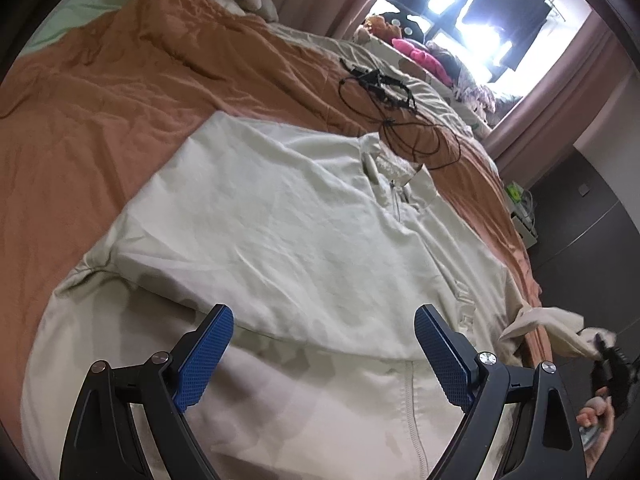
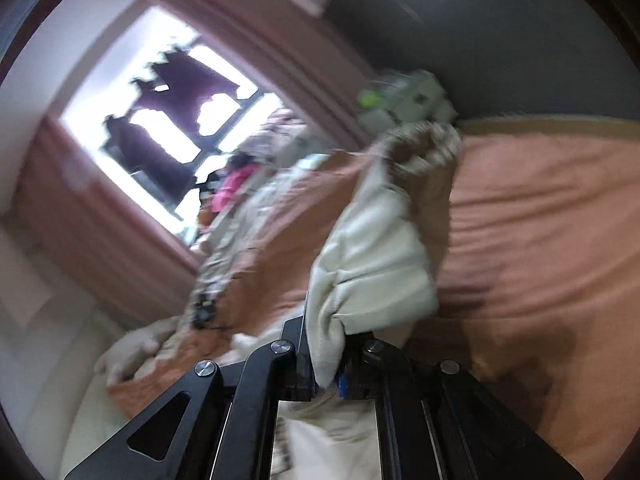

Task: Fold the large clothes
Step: 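Lay the sleeve cuff across the folded jacket and open the right tool, then grasp the jacket edge beside the cuff with the right tool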

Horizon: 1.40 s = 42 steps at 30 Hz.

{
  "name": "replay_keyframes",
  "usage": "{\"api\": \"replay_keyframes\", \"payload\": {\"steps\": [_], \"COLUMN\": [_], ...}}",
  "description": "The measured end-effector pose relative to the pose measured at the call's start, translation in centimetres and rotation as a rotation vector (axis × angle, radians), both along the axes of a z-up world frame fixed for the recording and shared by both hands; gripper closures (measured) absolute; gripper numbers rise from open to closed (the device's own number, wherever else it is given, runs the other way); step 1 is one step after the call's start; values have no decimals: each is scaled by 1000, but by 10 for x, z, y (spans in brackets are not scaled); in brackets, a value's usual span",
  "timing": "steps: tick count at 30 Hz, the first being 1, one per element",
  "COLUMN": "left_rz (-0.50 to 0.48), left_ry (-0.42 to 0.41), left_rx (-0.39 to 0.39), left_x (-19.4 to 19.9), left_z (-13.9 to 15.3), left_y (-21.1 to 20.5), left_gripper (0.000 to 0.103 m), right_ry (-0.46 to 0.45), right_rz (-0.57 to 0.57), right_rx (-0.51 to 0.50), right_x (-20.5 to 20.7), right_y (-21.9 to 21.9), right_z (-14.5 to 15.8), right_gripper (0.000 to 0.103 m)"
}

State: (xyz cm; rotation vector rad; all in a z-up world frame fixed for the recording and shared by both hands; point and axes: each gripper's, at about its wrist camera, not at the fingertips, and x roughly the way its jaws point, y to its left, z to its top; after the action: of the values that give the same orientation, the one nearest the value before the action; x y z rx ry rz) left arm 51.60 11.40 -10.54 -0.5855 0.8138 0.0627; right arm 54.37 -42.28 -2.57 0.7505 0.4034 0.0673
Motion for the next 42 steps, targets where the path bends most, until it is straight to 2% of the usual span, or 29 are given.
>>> {"api": "replay_keyframes", "payload": {"steps": [6,9,11,15,18,25,28,29,30,31,32,34,38,42], "left_rz": [14,41,49,58,63,149,166,165,161,159,160,154,140,108], "left_ry": [-16,-28,-23,-15,-12,-9,-8,-13,-16,-16,-14,-11,-4,6], "left_rx": [-35,-58,-62,-70,-74,-125,-147,-160,-161,-158,-151,-142,-125,-100], "left_x": [-7,-10,-9,-10,-10,-20,-23,-23,-23,-23,-23,-22,-19,-10], "left_z": [6,7,7,4,2,-4,-5,-4,-4,-3,-3,-3,-4,-5], "left_y": [8,17,22,31,40,75,82,83,83,82,81,78,73,61], "left_gripper": [10,10,10,10,10,10,10,10,10,10,10,10,10,10], "right_ry": [-107,-126,-125,-82,-59,4,60,91,120,156,175,185,213,268], "right_rz": [170,235,261,332,388,547,632,652,661,676,694,699,690,551], "right_rx": [-63,-91,-151,-177,-201,-262,-288,-330,-366,-390,-390,-377,-332,-329], "right_x": [2,7,10,28,27,39,37,37,36,35,33,25,19,17], "right_y": [71,110,137,181,213,277,302,315,323,330,330,327,314,269], "right_z": [38,44,44,30,21,-4,-22,-29,-36,-42,-48,-53,-53,-49], "right_gripper": [95,95,95,95,95,95,95,94,92,73,41,18,18,18]}}
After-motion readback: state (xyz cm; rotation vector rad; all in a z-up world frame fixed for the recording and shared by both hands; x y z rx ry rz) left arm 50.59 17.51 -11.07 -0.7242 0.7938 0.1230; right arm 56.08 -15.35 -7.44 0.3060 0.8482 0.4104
